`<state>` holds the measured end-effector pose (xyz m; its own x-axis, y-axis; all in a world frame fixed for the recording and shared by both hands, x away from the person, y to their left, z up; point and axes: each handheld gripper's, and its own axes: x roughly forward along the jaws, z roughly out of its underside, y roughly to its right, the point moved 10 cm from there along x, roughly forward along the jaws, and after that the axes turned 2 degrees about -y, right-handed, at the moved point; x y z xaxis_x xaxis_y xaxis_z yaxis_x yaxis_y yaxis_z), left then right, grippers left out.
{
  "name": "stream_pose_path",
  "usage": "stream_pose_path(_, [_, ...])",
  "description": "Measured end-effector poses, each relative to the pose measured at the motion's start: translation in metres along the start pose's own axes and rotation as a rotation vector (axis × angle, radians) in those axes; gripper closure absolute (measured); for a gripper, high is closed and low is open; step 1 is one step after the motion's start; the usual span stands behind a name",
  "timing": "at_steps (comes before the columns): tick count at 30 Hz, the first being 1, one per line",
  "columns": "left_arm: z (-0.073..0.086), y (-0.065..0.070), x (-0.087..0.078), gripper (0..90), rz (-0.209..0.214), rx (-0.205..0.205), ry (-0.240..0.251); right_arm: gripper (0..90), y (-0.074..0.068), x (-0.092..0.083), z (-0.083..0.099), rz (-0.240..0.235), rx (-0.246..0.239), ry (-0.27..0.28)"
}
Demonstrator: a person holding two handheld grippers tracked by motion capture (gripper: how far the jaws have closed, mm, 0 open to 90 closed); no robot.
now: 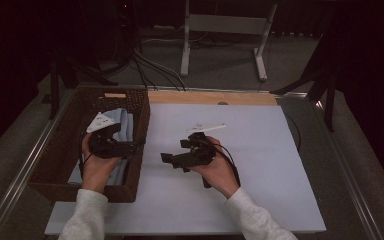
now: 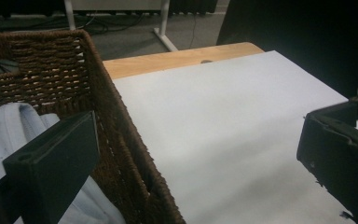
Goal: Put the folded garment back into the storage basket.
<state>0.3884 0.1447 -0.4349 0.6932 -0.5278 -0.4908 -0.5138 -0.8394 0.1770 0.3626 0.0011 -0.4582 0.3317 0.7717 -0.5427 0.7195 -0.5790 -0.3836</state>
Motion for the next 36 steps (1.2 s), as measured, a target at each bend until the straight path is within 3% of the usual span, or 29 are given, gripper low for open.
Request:
stream_pose_path(8, [0.010, 0.016, -0.001, 0.2, 0.018, 0.032, 0.000, 6.4, 0.017, -0.022, 0.008, 0.033, -0.012, 0.033])
stream_pose_path(18, [0.018, 0.029, -0.010, 0.2, 0.039, 0.046, 0.055, 6.5, 0.044, -0.051, 0.020, 0.093, -0.017, 0.094])
stream_pose_path(28, [0.024, 0.040, -0.012, 0.2, 0.048, 0.064, 0.041, 6.4, 0.064, -0.080, 0.035, 0.141, -0.007, 0.139])
stream_pose_path(33, [0.026, 0.043, -0.014, 0.2, 0.057, 0.066, 0.039, 6.4, 0.077, -0.093, 0.049, 0.185, -0.037, 0.148])
stream_pose_path(36, [0.027, 0.045, -0.016, 0.2, 0.062, 0.071, 0.042, 6.4, 0.085, -0.103, 0.055, 0.191, -0.016, 0.168])
